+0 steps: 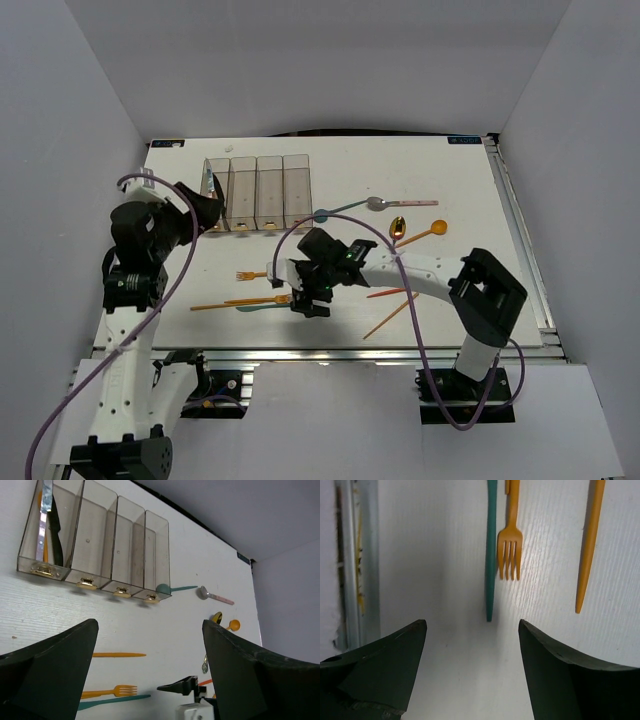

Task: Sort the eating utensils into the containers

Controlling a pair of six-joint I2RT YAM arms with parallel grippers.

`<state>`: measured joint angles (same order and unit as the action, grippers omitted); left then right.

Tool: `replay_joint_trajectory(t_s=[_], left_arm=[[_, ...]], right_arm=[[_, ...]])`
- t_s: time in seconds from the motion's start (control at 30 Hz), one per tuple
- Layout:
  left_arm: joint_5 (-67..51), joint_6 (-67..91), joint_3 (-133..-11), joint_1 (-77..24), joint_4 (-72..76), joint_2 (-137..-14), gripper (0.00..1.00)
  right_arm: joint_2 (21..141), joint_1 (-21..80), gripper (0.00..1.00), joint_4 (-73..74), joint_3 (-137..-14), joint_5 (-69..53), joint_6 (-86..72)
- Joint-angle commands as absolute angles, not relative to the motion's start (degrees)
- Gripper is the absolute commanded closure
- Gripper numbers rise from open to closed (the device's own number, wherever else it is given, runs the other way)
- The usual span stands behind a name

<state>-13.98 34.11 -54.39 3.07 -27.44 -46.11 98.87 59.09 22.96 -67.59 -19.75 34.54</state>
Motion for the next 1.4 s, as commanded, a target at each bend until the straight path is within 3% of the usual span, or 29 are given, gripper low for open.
replay_joint_trajectory(t_s=[0.0, 0.27, 0.53, 0.63, 0.73, 0.87, 0.97, 1.37], left_arm=[[-9.9, 35.2, -56.5, 3.3, -30.5, -41.8, 0.04], [-8.6, 36.1, -56.8, 3.3, -33.6, -39.5, 0.04], [-9.3, 37.9, -55.6, 3.3, -33.6, -39.5, 0.05], [-9.7, 38.4, -55.5, 3.3, -33.7, -40.2, 0.05], [-9.6, 38.4, -55.1, 3.3, -33.6, -40.3, 0.05], [-9.5, 38.8, -54.3, 3.3, -33.6, -40.2, 0.05], [-9.6, 39.7, -53.0, 3.3, -33.1, -39.7, 0.05], [-12.5, 46.3, -46.3, 3.3, -30.0, -37.2, 0.1]], right_arm=[[101.5, 61.1, 0.2, 14.3, -67.5, -11.7, 26.6], [105.4, 62.8, 0.25, 10.0, -66.2, -9.4, 25.1], [106.3, 63.2, 0.42, 7.6, -61.9, -10.2, 25.0], [109.3, 63.2, 0.54, 9.0, -63.5, -10.3, 24.1], [111.4, 63.4, 0.61, 8.8, -64.5, -10.3, 22.9], [111.7, 63.5, 0.87, 9.5, -64.9, -10.9, 22.9], [110.2, 63.5, 1.0, 10.3, -63.6, -12.1, 25.2], [98.3, 61.4, 1.0, 18.6, -60.2, -32.1, 43.1]])
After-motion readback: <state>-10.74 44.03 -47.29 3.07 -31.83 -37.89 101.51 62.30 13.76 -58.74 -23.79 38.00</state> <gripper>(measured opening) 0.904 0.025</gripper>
